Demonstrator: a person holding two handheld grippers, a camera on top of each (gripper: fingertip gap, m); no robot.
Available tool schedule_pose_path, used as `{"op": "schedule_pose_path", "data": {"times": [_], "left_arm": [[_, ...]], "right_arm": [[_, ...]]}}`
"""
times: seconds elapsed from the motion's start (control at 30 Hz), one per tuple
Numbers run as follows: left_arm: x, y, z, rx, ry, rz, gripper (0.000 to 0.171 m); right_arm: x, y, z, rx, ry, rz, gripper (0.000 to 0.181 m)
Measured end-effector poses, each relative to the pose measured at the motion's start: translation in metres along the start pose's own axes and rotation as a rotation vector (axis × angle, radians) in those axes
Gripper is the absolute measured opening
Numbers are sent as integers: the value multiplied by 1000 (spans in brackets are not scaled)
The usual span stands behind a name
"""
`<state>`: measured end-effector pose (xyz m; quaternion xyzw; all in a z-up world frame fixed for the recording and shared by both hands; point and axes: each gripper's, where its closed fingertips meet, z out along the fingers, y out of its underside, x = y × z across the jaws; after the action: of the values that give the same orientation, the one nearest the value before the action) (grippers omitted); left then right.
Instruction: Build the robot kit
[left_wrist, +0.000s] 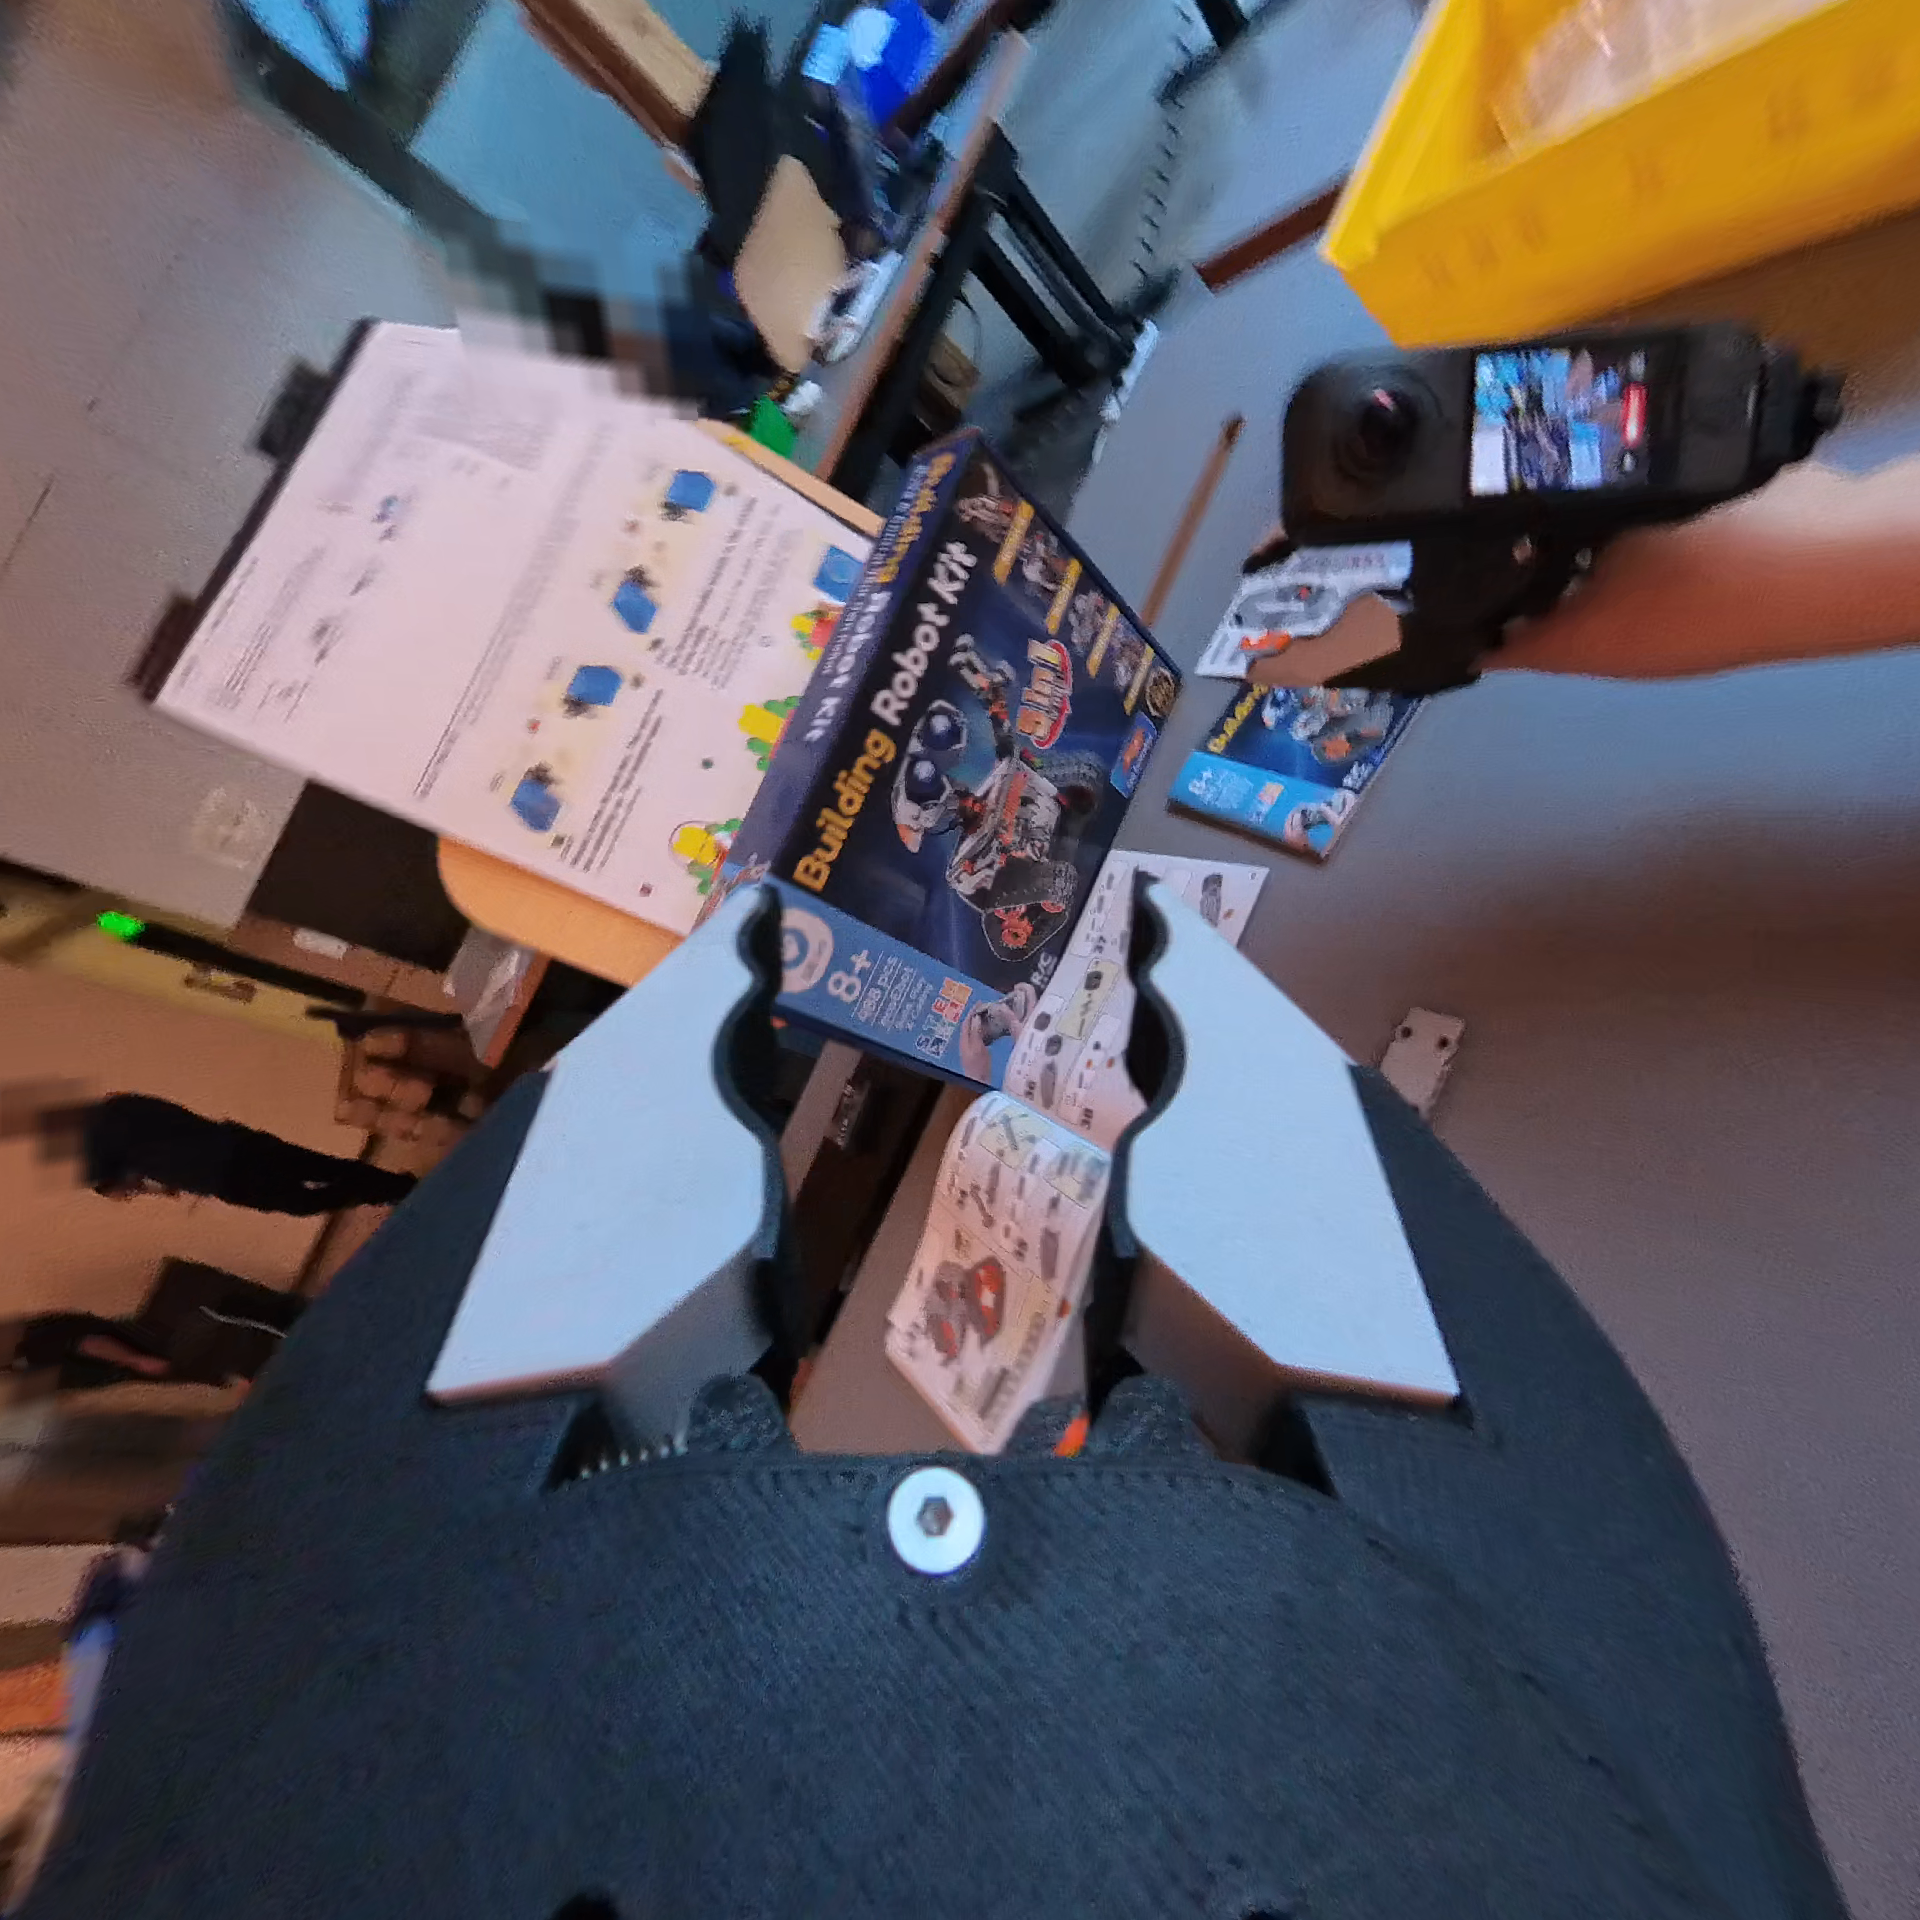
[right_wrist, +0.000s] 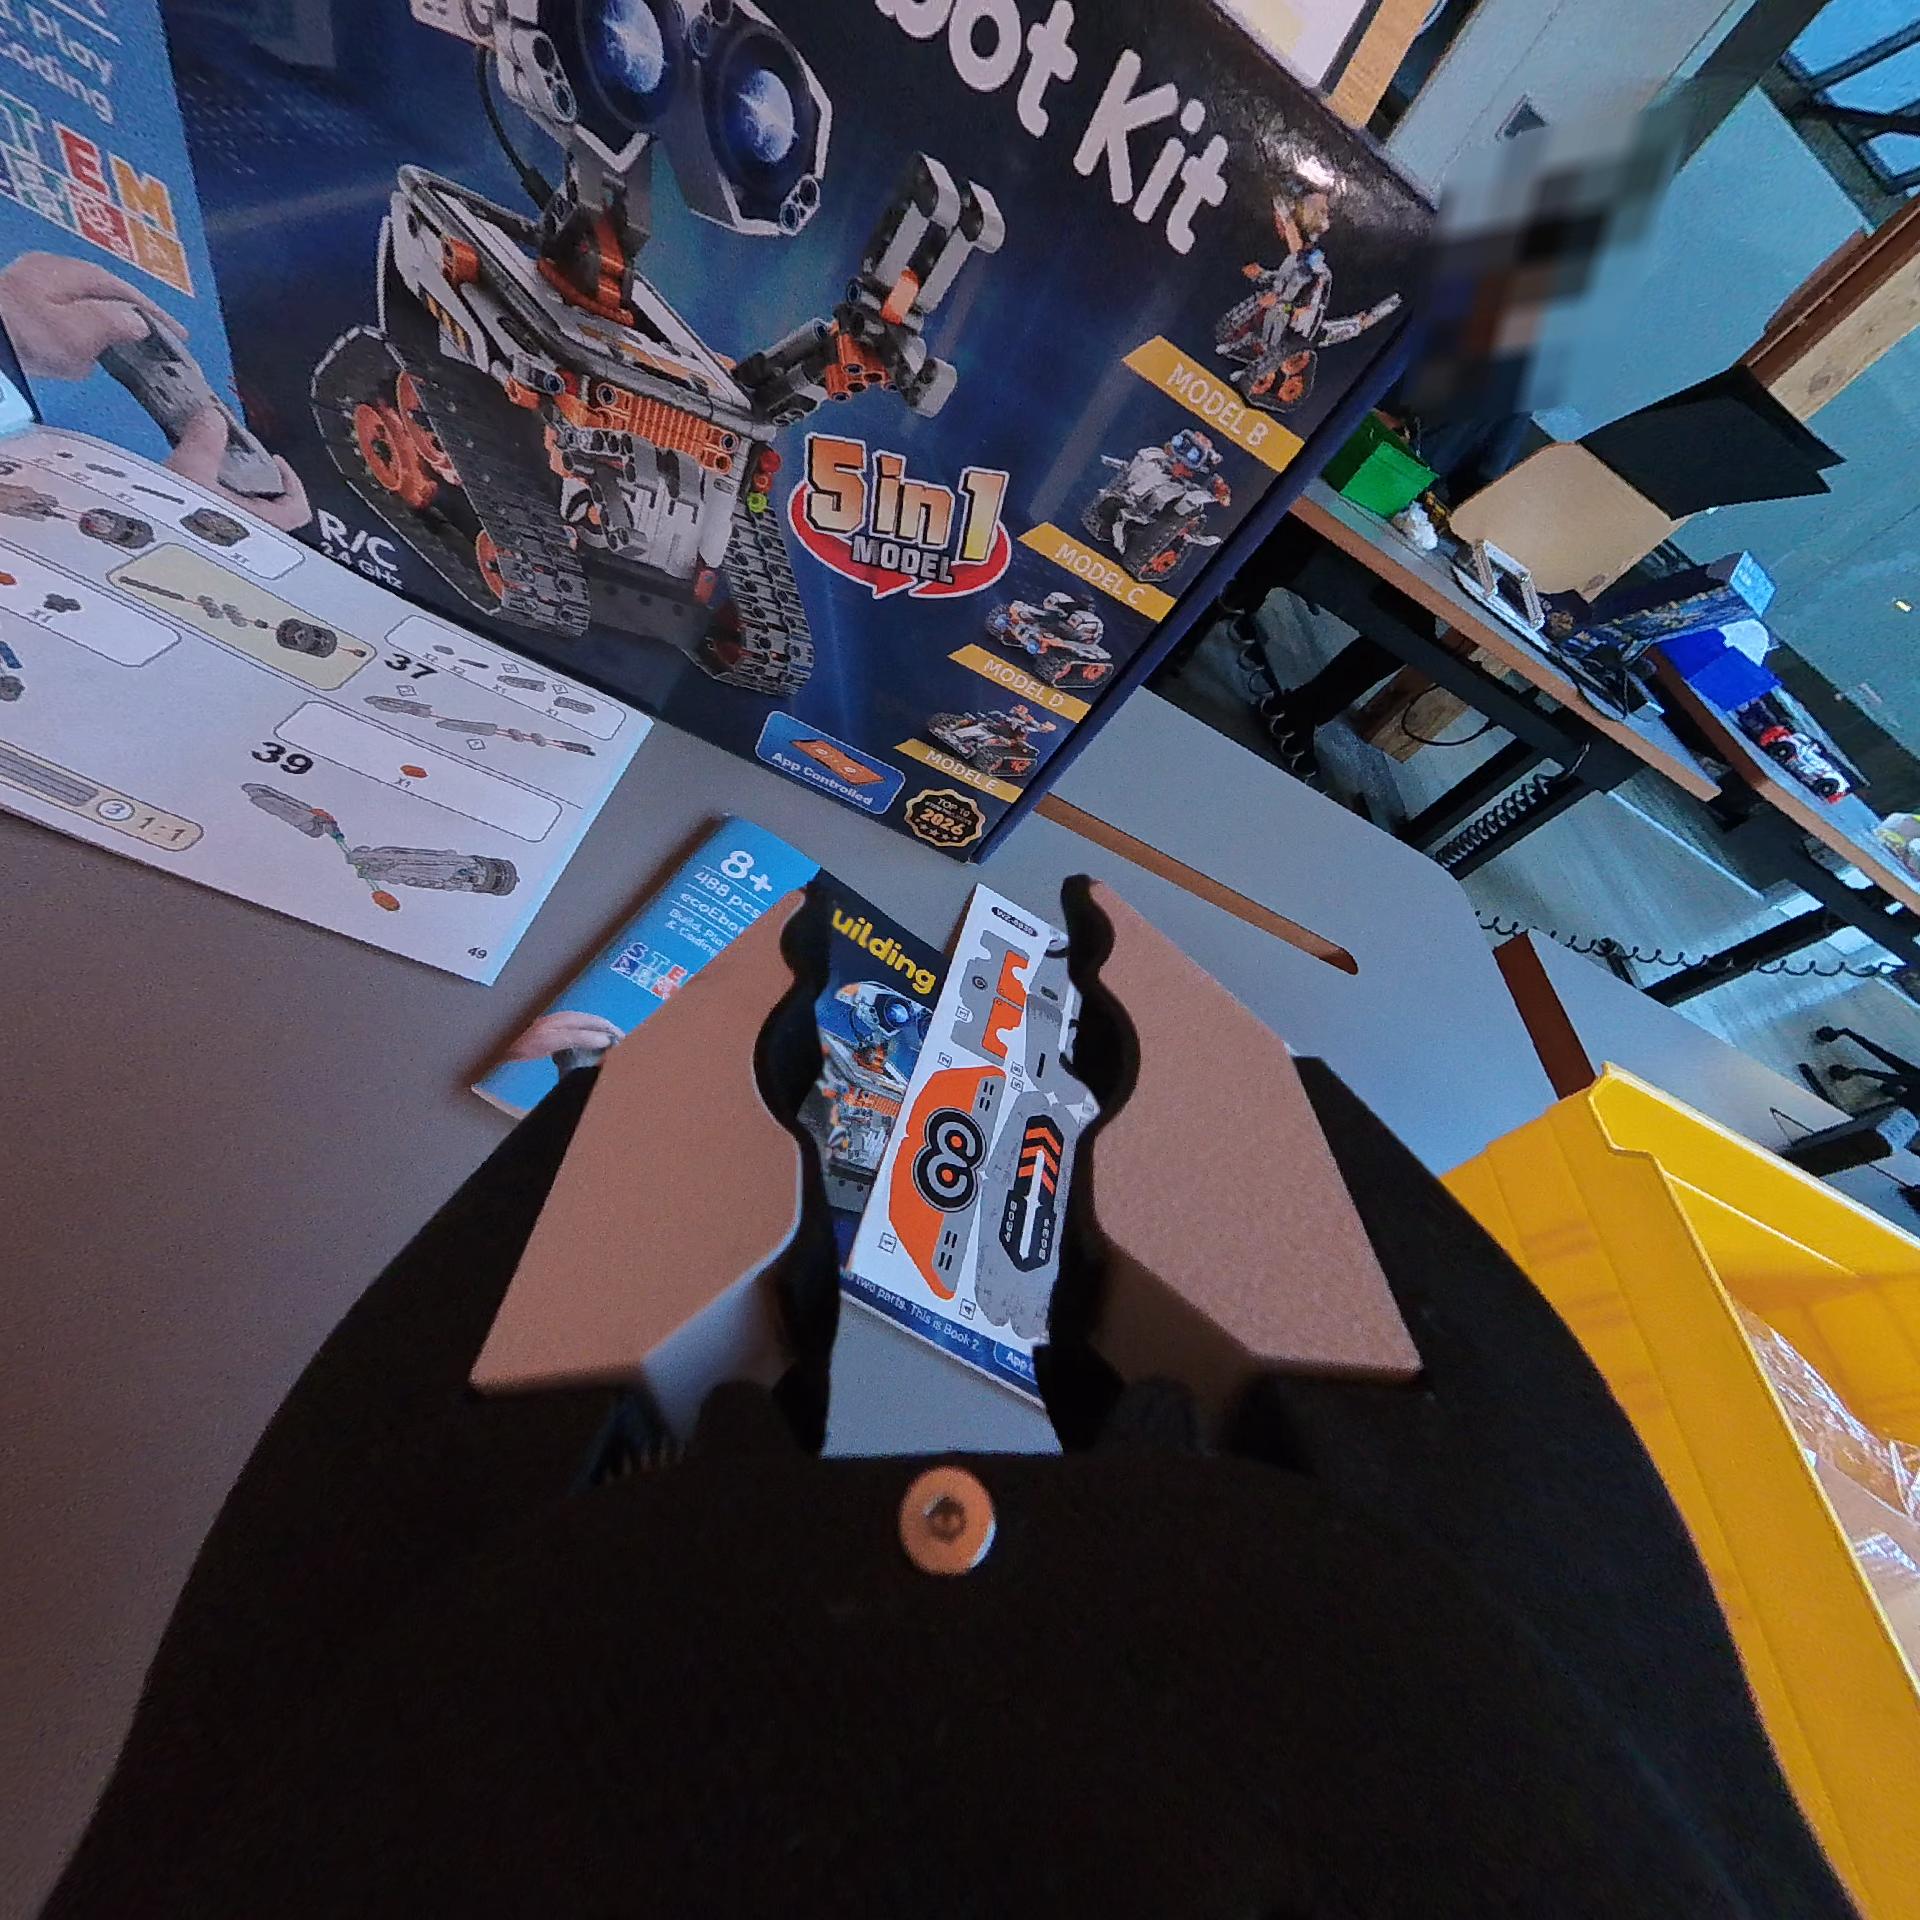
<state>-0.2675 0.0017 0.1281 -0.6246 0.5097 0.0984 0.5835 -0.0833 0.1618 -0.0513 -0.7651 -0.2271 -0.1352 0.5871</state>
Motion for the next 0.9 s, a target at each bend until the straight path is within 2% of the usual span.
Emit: {"op": "schedule_pose_path", "data": {"times": [0.07, 0.13, 0.2, 0.27, 0.33, 0.4, 0.53, 0.63, 0.77, 0.9], "left_arm": [[-10, 7, -29, 28, -27, -141, 85], [-16, 22, -57, 75, -62, -286, 93], [-30, 45, -87, 141, -169, -396, 92], [-49, 76, -119, 197, -314, -492, 83], [-56, 112, -145, 211, -377, -600, 77], [-46, 150, -161, 172, -356, -679, 99], [-42, 221, -202, 114, -524, -742, 102], [-35, 265, -219, 41, -574, -803, 104], [-33, 317, -238, -129, -631, -805, 101], [-19, 337, -234, -122, -476, -931, 78]], "right_arm": [[-2, -2, 0, 10, -1, -4, 47], [-5, -2, 0, 13, -8, -4, 49], [-8, -1, 1, 12, -13, -4, 49], [-13, 0, 3, 8, -25, -2, 49], [-18, 2, 4, 8, -36, 1, 48], [-22, 4, 7, -1, -33, -9, 48], [-29, 10, 14, -22, -31, -33, 48], [-38, 17, 18, -47, -43, -52, 46], [-46, 26, 23, -88, -42, -101, 39], [-54, 30, 26, -110, -51, -113, 38]]}}
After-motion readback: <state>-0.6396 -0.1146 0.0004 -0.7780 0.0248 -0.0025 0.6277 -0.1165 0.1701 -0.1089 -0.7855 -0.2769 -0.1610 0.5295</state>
